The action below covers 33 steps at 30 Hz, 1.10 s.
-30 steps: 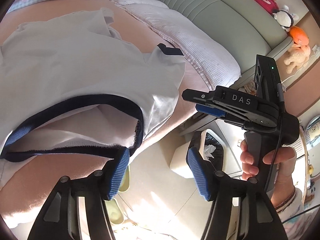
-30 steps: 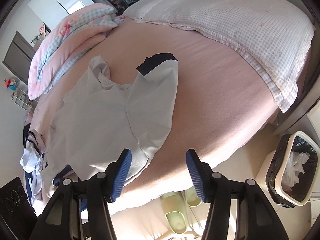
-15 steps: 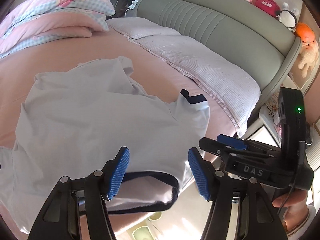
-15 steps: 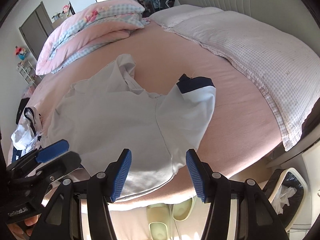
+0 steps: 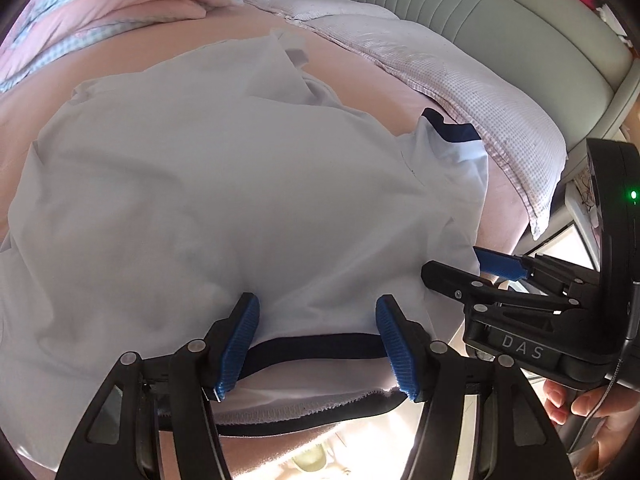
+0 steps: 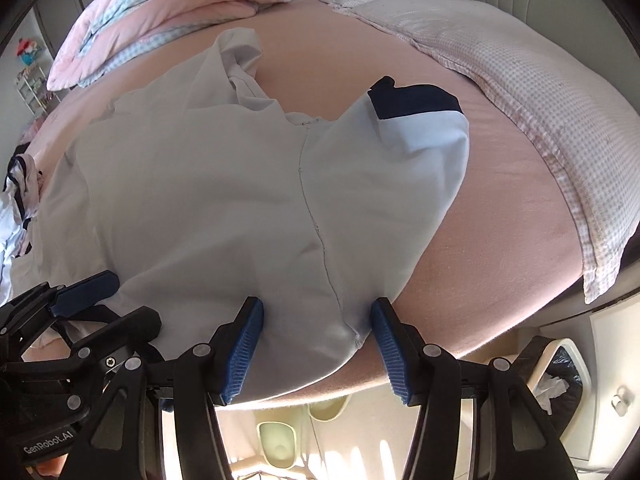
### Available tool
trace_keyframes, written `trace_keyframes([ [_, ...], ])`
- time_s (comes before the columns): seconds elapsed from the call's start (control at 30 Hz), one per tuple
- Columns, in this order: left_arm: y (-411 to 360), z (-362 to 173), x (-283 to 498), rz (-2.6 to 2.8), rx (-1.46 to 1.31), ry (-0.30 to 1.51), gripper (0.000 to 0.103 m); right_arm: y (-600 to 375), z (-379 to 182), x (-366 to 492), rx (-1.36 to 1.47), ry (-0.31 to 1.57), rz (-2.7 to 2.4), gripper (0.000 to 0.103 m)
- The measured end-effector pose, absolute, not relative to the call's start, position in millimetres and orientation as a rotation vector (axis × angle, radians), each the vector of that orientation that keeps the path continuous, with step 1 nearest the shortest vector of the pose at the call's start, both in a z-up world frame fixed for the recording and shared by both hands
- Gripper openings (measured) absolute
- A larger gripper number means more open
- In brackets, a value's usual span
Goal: Fold clothes
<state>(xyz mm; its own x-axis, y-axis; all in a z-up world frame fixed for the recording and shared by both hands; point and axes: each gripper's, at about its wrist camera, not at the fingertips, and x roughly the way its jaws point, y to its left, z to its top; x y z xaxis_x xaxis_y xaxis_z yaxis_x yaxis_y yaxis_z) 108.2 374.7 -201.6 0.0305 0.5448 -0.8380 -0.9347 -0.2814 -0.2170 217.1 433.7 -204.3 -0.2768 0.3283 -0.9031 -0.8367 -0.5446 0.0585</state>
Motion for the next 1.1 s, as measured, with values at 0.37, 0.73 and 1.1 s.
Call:
trace_keyframes([
  [0.37, 327.2, -153.0, 106.1, 1.695, -0.902, 0.485, 0.059, 398.4, -174.6, 216.3, -1.123, 0.545, 2.031, 0.056],
  [0.73, 248.9, -129.9, 45.8, 1.934, -0.89, 0.397, 0.077, 353.5, -156.8, 177.3, -1.168, 0.4, 2.163, 0.057],
  [1.1, 178.2, -134.1, -10.6, 2.105, -0.959, 0.302, 0.078, 323.5, -150.8, 151.3, -1.191, 0.361, 2.269, 0.057],
])
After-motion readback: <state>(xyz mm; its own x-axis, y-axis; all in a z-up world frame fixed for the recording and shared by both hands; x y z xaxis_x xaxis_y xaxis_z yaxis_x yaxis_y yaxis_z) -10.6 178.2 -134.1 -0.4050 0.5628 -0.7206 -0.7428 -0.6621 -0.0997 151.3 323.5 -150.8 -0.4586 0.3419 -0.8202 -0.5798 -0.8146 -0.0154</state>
